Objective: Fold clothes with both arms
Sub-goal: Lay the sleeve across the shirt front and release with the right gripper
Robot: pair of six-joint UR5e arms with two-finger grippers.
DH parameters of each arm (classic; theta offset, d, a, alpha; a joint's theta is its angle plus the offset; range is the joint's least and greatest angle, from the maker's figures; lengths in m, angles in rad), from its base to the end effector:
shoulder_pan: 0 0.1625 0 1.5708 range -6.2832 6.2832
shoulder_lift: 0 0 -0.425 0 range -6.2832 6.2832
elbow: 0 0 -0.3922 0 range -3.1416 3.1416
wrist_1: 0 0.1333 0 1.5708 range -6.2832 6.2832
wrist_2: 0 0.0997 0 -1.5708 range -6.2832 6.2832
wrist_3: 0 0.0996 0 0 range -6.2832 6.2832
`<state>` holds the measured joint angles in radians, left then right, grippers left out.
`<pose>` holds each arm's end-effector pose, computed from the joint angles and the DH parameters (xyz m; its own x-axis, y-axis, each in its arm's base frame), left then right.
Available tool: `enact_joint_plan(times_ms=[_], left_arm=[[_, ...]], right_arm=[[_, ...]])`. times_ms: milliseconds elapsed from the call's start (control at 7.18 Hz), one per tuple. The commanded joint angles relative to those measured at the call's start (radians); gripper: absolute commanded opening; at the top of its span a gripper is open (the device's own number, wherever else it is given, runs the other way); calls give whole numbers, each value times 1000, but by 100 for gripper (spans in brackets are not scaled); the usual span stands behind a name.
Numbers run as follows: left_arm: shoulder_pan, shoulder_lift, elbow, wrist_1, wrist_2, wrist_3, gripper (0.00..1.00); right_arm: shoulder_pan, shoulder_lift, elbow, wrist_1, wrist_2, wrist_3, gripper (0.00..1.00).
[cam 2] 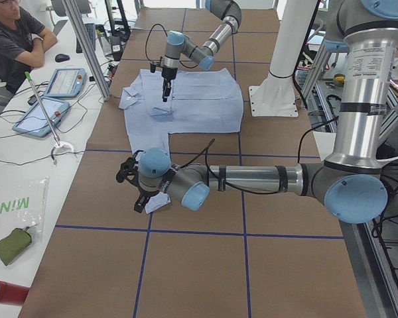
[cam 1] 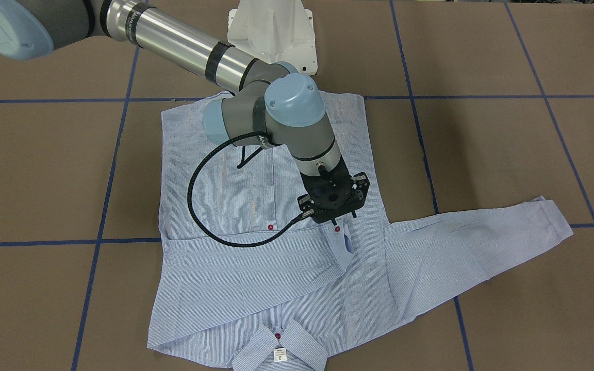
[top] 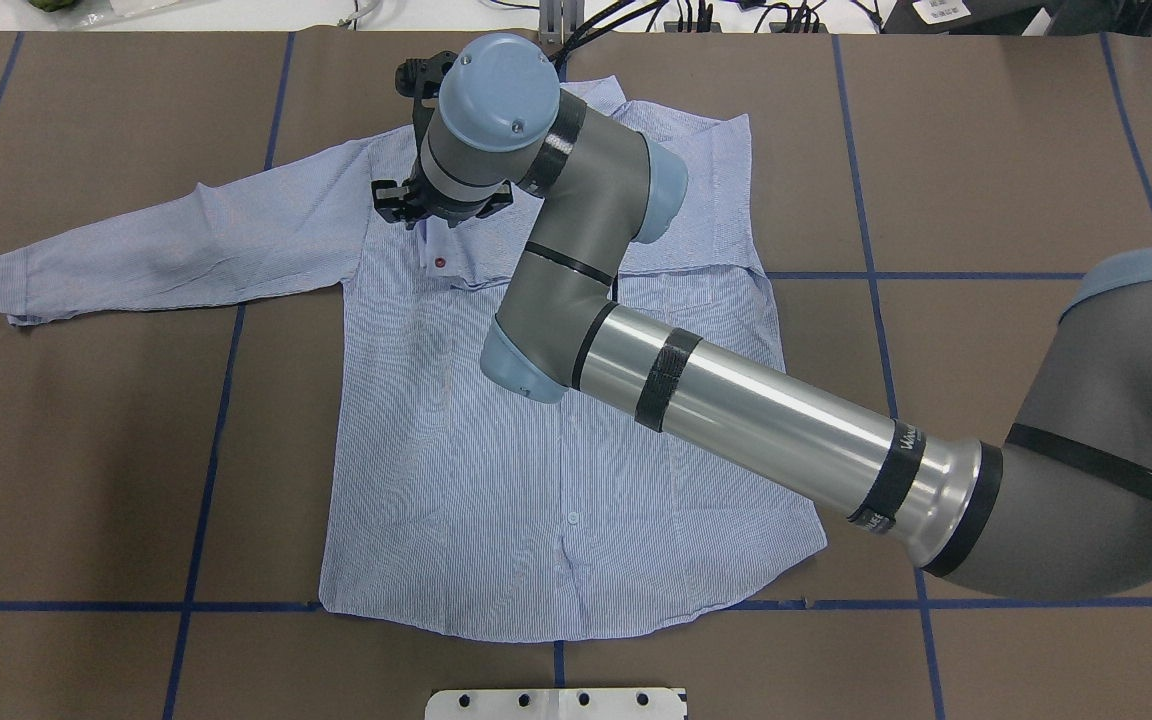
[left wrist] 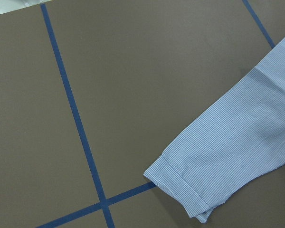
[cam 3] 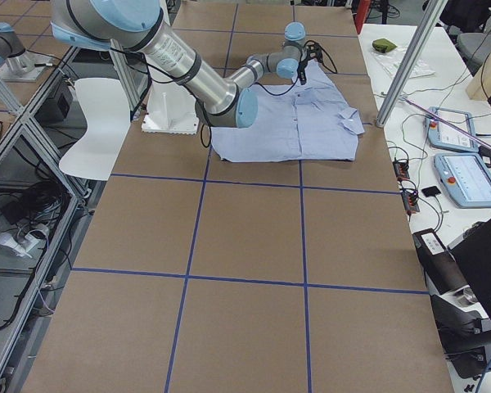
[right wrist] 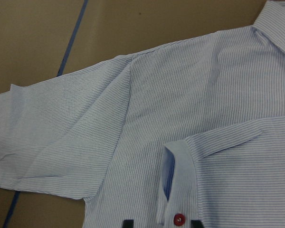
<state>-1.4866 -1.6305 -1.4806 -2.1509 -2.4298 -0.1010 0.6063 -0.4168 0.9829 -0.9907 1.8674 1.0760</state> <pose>-0.0126 -0.5393 0.6021 0.6217 0.3611 -0.6951 -0.0091 0.8907 0.4546 -0.6371 -0.5685 0.0726 0.4528 -0.2387 0.8591 -0.1262 0.9367 0.3267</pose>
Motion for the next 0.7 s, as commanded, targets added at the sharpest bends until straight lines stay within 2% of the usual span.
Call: enact_joint_plan(times_ms=[0,139,278,418,557], left_arm=[[0,-3,2,-1,0,-11,99],[3,-9,-13,-10,9,-113,99],[11,-11,-3,-83,14,-202,99],[49,-12,14,-128,18,-292,99],[90,-12,13,-197,97,-410,99]], right_arm=[[1,-5,31,-2,-4,30,99],[9,-45,102,-55,2,36,99],[30,-112,217,-174,4,22,99],[56,-169,259,-202,16,13,99],[109,-206,282,-221,80,12,99]])
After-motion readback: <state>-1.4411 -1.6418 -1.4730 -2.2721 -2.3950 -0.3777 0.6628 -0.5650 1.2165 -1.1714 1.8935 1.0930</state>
